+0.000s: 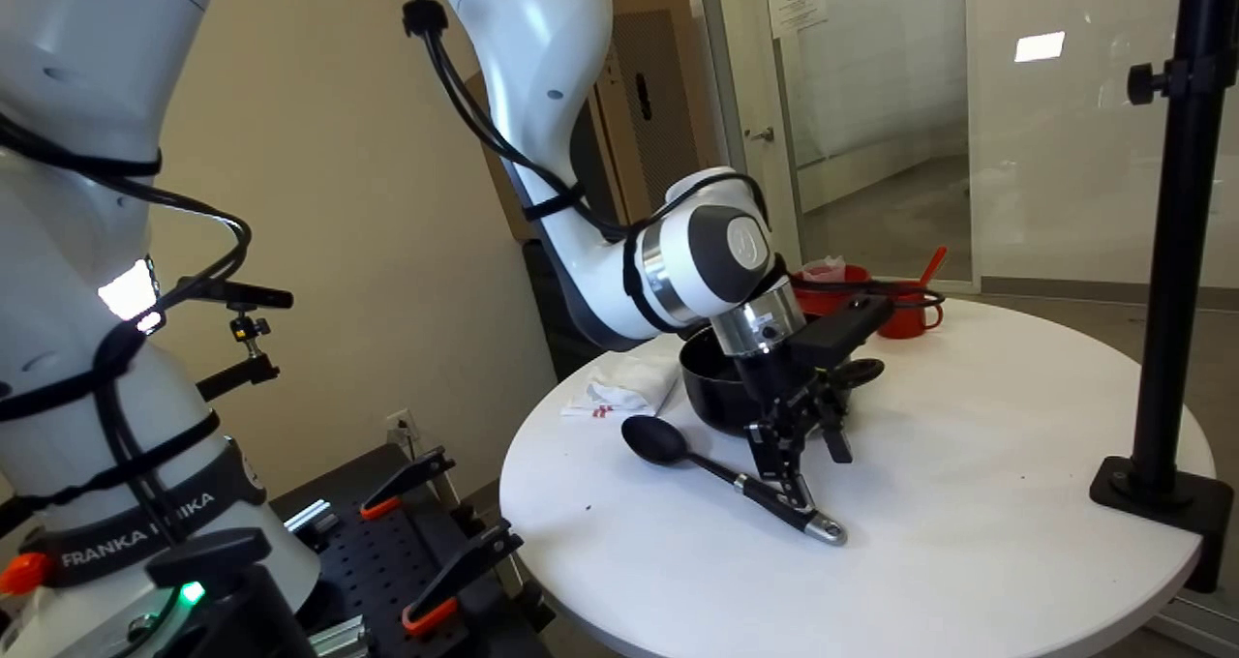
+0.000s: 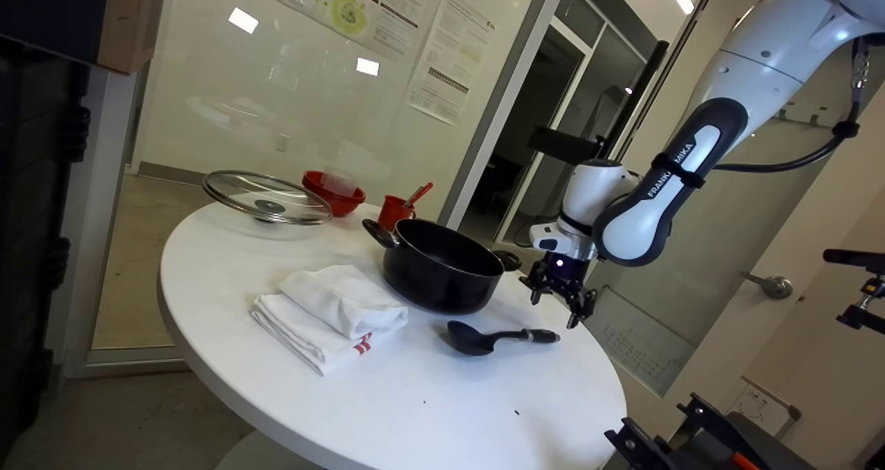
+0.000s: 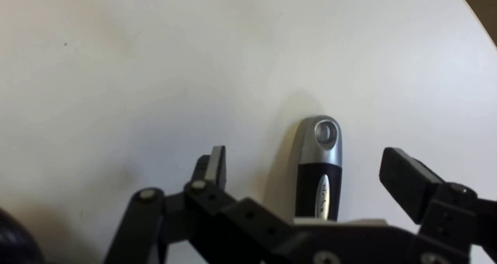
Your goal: Put the spoon in the pot
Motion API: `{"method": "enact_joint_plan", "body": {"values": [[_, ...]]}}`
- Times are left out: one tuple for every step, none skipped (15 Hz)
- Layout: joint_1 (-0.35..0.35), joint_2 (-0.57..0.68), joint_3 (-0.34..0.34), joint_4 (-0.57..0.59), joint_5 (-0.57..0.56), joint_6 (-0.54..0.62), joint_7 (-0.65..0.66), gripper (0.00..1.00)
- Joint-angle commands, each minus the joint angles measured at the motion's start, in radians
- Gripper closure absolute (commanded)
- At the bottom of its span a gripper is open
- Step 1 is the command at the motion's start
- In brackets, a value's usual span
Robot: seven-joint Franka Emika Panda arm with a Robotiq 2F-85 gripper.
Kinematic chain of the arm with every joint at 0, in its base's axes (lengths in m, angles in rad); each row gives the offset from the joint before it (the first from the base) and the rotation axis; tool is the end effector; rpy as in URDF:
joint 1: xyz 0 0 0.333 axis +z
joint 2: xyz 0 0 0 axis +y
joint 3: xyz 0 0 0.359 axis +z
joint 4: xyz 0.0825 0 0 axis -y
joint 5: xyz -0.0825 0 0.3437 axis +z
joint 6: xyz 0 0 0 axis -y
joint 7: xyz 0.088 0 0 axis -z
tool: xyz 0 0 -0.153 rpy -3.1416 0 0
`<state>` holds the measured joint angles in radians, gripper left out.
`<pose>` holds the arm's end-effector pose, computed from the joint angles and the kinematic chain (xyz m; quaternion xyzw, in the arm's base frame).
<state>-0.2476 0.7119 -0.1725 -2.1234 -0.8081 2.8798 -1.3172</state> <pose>0.5249 -0.2020 0.0969 0.6421 0.7491 -0.1205 0.1098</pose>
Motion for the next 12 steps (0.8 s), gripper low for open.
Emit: {"method": "enact_joint_plan", "body": {"values": [[-0.025, -0.006, 0.027, -0.031, 0.049, 0.029, 0.055, 0.00], [-0.028, -0.005, 0.032, -0.037, 0.061, 0.032, 0.064, 0.00], [-0.047, -0.004, 0.052, -0.046, 0.083, 0.036, 0.052, 0.00], [-0.060, -0.002, 0.067, -0.053, 0.103, 0.042, 0.040, 0.00], [-0.070, 0.001, 0.079, -0.060, 0.122, 0.048, 0.033, 0.00], [-0.075, 0.002, 0.086, -0.066, 0.135, 0.055, 0.029, 0.00], [-0.080, 0.005, 0.091, -0.071, 0.144, 0.066, 0.023, 0.00], [-0.084, 0.007, 0.094, -0.073, 0.150, 0.075, 0.018, 0.01], [-0.089, 0.009, 0.097, -0.073, 0.153, 0.082, 0.011, 0.12], [-0.102, 0.011, 0.107, -0.073, 0.161, 0.083, -0.001, 0.26], [-0.098, 0.013, 0.099, -0.068, 0.158, 0.086, -0.003, 0.32], [-0.104, 0.014, 0.102, -0.065, 0.160, 0.088, -0.010, 0.38]]}}
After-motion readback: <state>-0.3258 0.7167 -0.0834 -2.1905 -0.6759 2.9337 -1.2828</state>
